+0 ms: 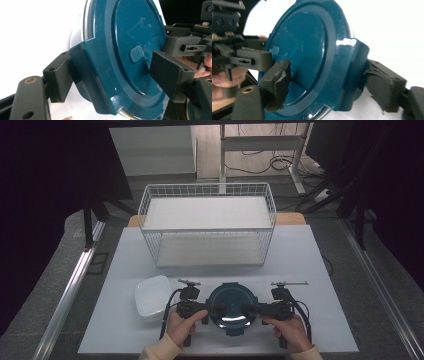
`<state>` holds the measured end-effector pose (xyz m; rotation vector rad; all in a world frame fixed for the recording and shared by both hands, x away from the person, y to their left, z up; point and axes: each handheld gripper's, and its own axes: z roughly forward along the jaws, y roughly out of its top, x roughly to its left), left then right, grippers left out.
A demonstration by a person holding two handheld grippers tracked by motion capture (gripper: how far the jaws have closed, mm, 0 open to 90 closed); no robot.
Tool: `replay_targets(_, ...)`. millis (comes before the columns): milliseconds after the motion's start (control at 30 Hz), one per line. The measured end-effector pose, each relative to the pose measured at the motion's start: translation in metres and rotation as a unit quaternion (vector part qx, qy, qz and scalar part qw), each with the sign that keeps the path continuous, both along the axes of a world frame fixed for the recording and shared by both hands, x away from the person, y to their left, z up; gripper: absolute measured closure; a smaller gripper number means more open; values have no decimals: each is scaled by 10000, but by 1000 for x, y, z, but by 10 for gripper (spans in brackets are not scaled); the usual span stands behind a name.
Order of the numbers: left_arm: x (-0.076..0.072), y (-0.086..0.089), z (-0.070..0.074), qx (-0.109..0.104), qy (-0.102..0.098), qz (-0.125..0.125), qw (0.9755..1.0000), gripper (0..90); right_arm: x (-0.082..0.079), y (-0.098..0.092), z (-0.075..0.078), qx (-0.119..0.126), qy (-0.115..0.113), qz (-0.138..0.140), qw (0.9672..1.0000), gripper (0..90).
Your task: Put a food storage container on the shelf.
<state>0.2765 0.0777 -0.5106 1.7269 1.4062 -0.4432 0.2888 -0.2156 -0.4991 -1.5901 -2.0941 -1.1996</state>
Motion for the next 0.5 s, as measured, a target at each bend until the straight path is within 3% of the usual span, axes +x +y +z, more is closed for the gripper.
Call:
replay_targets(167, -3, 1, 3, 23, -60, 32, 10000, 266, 0, -3, 1, 106, 64, -29, 9999, 300)
replay_targets(500, -8, 5, 7, -136, -165, 115, 9997, 334, -3, -12, 5, 407, -17, -283, 9988, 381)
